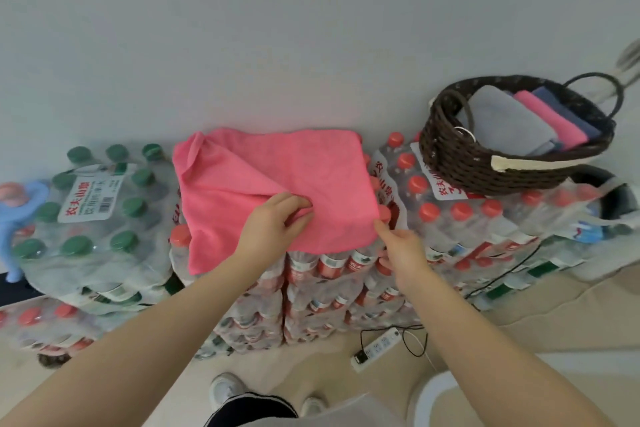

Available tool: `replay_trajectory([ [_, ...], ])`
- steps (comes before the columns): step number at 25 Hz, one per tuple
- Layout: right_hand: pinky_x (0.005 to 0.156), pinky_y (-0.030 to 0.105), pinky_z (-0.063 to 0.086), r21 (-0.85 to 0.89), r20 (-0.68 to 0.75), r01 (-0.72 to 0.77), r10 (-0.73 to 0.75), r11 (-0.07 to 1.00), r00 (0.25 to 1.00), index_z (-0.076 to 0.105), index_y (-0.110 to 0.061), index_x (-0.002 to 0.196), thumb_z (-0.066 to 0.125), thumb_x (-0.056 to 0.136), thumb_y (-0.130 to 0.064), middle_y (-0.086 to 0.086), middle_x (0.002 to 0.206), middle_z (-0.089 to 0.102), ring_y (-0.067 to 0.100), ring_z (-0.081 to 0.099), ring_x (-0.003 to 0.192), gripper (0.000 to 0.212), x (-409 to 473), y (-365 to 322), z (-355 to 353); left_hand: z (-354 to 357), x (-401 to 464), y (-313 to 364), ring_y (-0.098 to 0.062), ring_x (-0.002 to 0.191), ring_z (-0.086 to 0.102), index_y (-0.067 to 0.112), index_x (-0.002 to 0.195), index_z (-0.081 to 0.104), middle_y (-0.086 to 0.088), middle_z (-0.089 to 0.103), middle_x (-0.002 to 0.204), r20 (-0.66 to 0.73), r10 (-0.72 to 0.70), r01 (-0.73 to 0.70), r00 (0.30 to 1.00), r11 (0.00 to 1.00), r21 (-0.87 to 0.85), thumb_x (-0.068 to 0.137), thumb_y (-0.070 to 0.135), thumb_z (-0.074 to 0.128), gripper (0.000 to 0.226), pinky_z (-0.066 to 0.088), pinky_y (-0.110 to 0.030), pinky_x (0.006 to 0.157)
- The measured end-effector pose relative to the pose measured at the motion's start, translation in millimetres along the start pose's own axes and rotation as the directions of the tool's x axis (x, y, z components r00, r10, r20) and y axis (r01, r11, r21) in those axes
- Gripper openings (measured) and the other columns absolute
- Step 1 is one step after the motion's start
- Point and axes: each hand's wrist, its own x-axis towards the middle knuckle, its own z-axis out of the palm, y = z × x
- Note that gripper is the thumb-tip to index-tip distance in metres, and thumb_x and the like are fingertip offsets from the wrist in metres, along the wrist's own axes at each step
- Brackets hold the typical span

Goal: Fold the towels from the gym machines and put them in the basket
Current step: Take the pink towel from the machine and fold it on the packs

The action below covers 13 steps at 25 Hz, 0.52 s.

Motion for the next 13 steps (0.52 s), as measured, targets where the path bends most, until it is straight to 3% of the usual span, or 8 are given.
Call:
replay_trajectory([
  [2, 0.076, 0.033, 0.051, 0.059, 0.116, -0.13, 0.122, 0.99, 0.986, 0.054, -0.01, 0.077, 0.061, 0.087, -0.029, 0.006, 0.078, 0.058, 0.017, 0.056, 0.069, 0.022, -4.4, -2.6, -0.6, 5.4, 0.8, 5.7, -0.008, 0.081, 0.052, 0.005, 0.09, 0.071, -0.002, 0.066, 0.085, 0.007, 0.001, -0.001, 1.0, 1.0, -0.013, 0.079, 0.037, 0.048, 0.041, 0.043, -0.022, 0.068],
  [5, 0.067, 0.027, 0.052, 0.163, 0.185, -0.173, 0.142, 0.971, 0.972, 0.055, -0.009, 0.082, 0.059, 0.089, -0.018, 0.004, 0.078, 0.06, 0.014, 0.058, 0.066, 0.013, -10.9, -2.6, 3.9, 12.5, -2.4, 12.3, -0.01, 0.067, 0.053, 0.005, 0.087, 0.074, -0.004, 0.065, 0.071, -0.006, 0.021, -0.021, 1.0, 1.0, -0.008, 0.081, 0.038, 0.051, 0.041, 0.043, -0.021, 0.061],
  [9, 0.031, 0.012, 0.034, 0.397, 0.245, -0.364, 0.284, 0.843, 0.927, 0.055, -0.009, 0.081, 0.057, 0.09, -0.011, 0.006, 0.074, 0.06, 0.006, 0.06, 0.04, 0.01, -3.3, -1.3, 6.9, 14.5, -2.0, 18.7, -0.009, 0.059, 0.048, 0.005, 0.091, 0.073, 0.008, 0.051, 0.063, -0.012, -0.015, 0.015, 1.0, 1.0, 0.01, 0.081, 0.026, 0.059, 0.027, 0.036, -0.01, 0.058],
  [13, 0.026, 0.012, 0.024, 0.504, 0.259, -0.401, 0.309, 0.765, 0.915, 0.055, -0.011, 0.075, 0.058, 0.089, -0.013, 0.002, 0.068, 0.056, 0.0, 0.049, 0.03, 0.014, 2.3, 4.6, 16.3, 13.7, -1.4, 21.8, -0.018, 0.056, 0.051, 0.005, 0.094, 0.07, 0.008, 0.049, 0.061, 0.008, -0.098, 0.098, 0.995, 0.995, -0.009, 0.085, 0.018, 0.059, 0.019, 0.04, -0.02, 0.058],
])
